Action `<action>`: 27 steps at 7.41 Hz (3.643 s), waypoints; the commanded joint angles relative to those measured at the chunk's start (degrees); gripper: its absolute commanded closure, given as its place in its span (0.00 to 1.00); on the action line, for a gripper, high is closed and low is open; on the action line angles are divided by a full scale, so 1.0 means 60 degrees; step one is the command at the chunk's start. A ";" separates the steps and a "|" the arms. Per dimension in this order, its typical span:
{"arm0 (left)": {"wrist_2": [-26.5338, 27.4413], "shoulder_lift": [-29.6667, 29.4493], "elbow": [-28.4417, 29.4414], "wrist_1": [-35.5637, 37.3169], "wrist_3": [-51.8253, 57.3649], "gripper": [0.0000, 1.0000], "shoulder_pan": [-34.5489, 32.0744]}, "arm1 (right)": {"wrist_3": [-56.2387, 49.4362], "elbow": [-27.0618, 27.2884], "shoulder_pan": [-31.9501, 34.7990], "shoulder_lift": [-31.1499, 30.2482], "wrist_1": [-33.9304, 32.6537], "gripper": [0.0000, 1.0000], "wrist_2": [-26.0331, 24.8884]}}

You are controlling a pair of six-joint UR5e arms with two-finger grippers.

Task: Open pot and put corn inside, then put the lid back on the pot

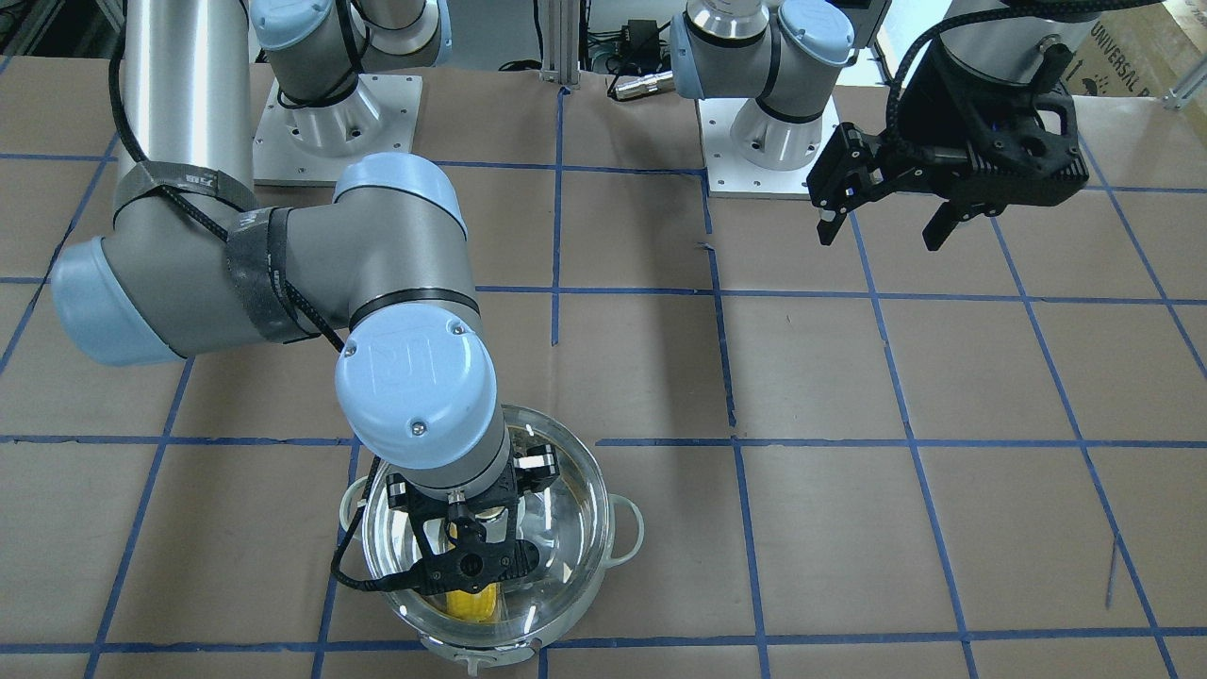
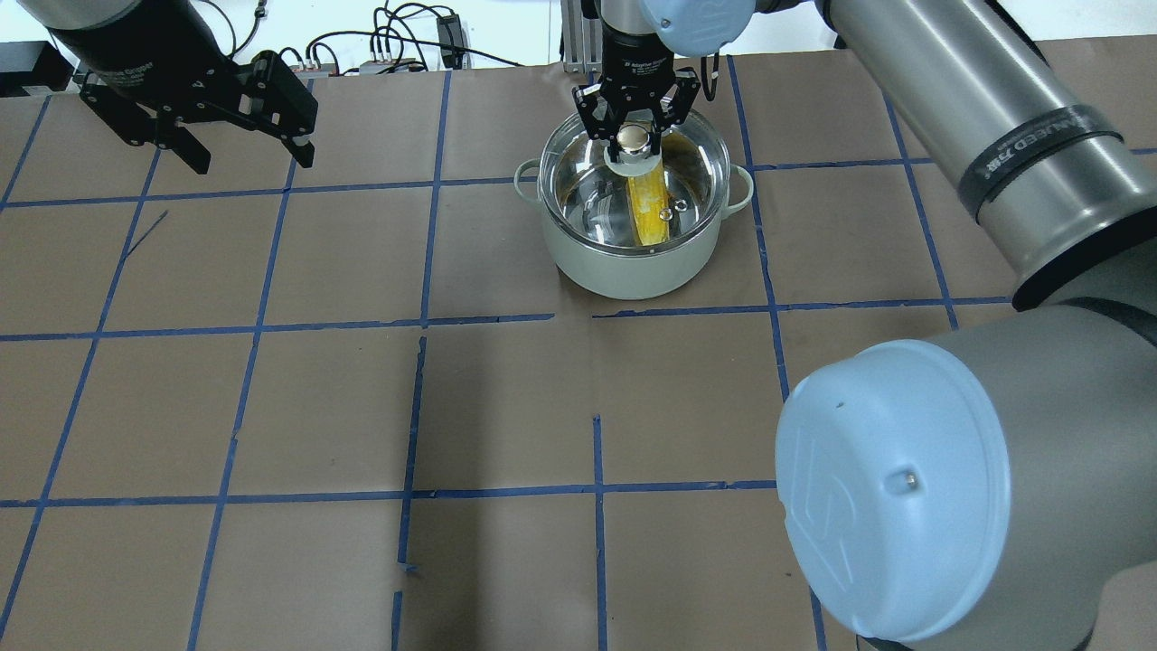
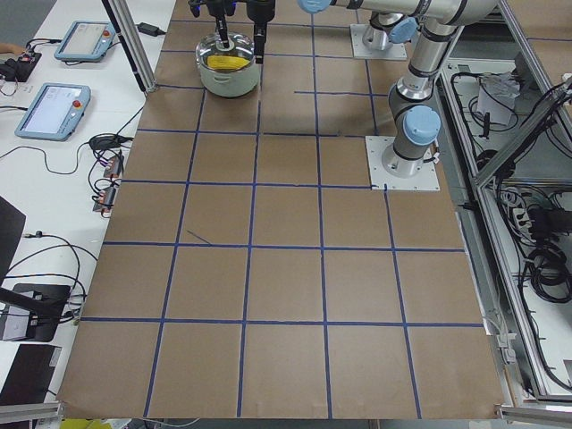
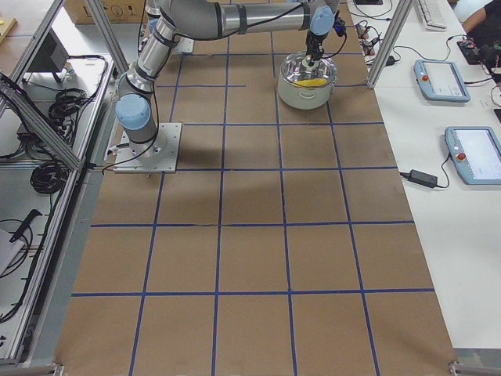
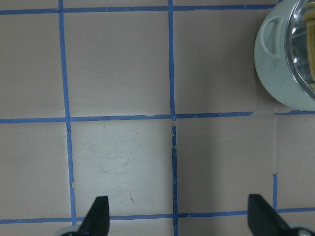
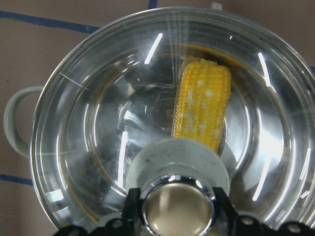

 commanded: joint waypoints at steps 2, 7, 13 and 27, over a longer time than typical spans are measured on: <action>0.0000 -0.0005 0.0000 -0.0008 0.0000 0.00 0.0000 | 0.0000 0.0014 0.0000 -0.0011 0.0029 0.47 0.0000; 0.0000 -0.0005 0.0000 0.0007 0.0000 0.00 0.0000 | 0.0000 -0.0015 0.0015 0.0003 0.0132 0.47 0.0029; 0.0000 -0.0005 -0.0015 -0.0008 0.0000 0.00 0.0000 | 0.0000 -0.0029 0.0000 0.0018 0.0058 0.44 0.0059; 0.0777 0.0053 0.0030 -0.0374 -0.0132 0.00 0.0000 | -0.0015 -0.0044 -0.0058 -0.0230 0.0219 0.03 -0.0147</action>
